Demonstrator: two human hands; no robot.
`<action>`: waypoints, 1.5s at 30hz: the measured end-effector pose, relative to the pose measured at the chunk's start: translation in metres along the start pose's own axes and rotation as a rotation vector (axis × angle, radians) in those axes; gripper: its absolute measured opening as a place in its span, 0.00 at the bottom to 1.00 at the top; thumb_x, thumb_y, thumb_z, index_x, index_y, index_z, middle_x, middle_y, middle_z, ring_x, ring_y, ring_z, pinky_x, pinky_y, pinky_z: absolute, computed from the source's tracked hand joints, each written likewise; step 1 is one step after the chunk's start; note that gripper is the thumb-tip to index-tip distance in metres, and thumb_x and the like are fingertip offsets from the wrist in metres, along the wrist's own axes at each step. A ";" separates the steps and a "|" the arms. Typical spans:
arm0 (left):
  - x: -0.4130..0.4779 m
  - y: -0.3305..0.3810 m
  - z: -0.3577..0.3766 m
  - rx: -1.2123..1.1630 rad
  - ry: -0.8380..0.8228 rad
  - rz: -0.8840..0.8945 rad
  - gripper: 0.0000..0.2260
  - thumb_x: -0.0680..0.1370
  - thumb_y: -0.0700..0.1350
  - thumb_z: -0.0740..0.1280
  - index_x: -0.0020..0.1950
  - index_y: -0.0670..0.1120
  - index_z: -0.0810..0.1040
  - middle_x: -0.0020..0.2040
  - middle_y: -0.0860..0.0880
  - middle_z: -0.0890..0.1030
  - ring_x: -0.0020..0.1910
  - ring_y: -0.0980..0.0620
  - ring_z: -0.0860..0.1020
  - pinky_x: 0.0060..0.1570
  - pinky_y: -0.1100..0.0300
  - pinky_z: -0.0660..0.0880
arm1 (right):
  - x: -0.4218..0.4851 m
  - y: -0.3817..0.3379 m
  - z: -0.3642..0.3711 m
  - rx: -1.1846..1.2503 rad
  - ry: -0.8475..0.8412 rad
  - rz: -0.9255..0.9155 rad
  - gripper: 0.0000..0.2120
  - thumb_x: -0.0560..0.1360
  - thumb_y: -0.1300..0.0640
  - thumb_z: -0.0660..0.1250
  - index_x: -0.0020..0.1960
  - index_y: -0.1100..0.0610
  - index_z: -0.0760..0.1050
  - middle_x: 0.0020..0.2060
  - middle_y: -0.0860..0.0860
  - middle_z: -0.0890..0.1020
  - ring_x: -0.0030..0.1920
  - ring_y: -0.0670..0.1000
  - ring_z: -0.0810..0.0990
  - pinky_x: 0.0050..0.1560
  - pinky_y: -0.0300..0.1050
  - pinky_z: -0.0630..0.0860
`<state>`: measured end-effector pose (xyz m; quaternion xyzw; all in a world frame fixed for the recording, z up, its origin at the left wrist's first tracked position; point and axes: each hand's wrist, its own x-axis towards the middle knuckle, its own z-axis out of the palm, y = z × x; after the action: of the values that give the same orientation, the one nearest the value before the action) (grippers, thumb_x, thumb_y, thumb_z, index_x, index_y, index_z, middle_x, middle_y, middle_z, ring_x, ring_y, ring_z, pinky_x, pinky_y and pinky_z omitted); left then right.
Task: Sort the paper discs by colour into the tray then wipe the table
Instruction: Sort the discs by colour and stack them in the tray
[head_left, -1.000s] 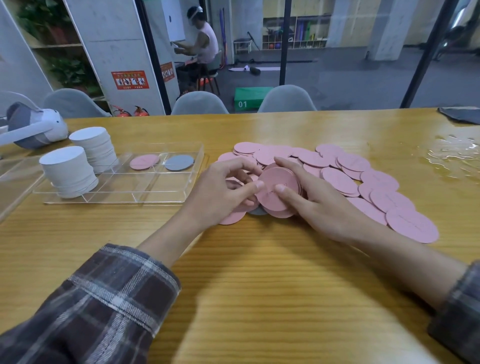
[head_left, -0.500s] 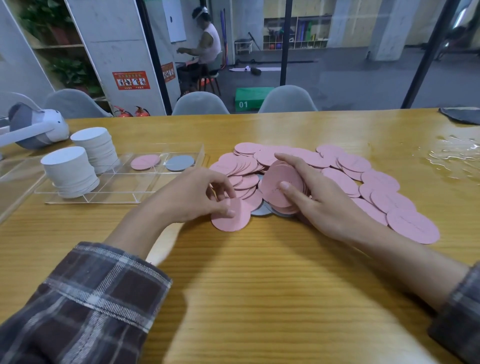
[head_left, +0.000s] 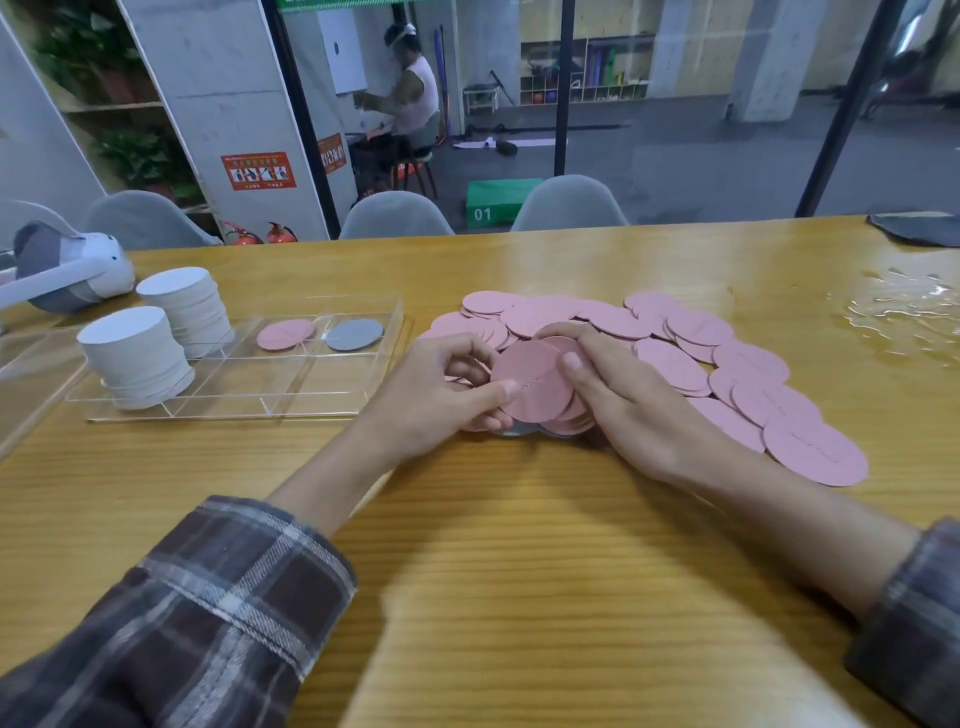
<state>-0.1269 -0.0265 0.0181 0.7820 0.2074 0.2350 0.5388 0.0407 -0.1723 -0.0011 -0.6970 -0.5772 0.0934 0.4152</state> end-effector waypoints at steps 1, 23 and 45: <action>0.001 -0.002 0.004 0.000 0.021 0.004 0.08 0.76 0.36 0.76 0.50 0.39 0.78 0.37 0.41 0.82 0.36 0.44 0.87 0.37 0.59 0.83 | 0.000 0.000 0.000 -0.001 0.002 0.003 0.17 0.85 0.45 0.50 0.71 0.42 0.69 0.62 0.45 0.77 0.66 0.47 0.72 0.68 0.53 0.70; 0.003 -0.014 -0.034 0.671 0.000 0.146 0.10 0.71 0.53 0.81 0.47 0.52 0.85 0.44 0.55 0.83 0.42 0.56 0.79 0.41 0.71 0.72 | -0.002 -0.007 -0.006 -0.069 0.045 -0.023 0.15 0.84 0.53 0.61 0.71 0.45 0.70 0.62 0.42 0.77 0.64 0.45 0.72 0.68 0.47 0.68; -0.005 -0.006 -0.024 0.624 -0.042 0.440 0.06 0.70 0.37 0.79 0.38 0.47 0.87 0.34 0.56 0.83 0.35 0.55 0.81 0.43 0.53 0.79 | -0.002 -0.003 -0.010 -0.013 0.086 0.018 0.14 0.84 0.51 0.61 0.69 0.43 0.70 0.47 0.42 0.77 0.40 0.37 0.72 0.46 0.40 0.68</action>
<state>-0.1459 -0.0093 0.0189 0.9388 0.0850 0.2545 0.2158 0.0443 -0.1788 0.0069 -0.7083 -0.5531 0.0634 0.4340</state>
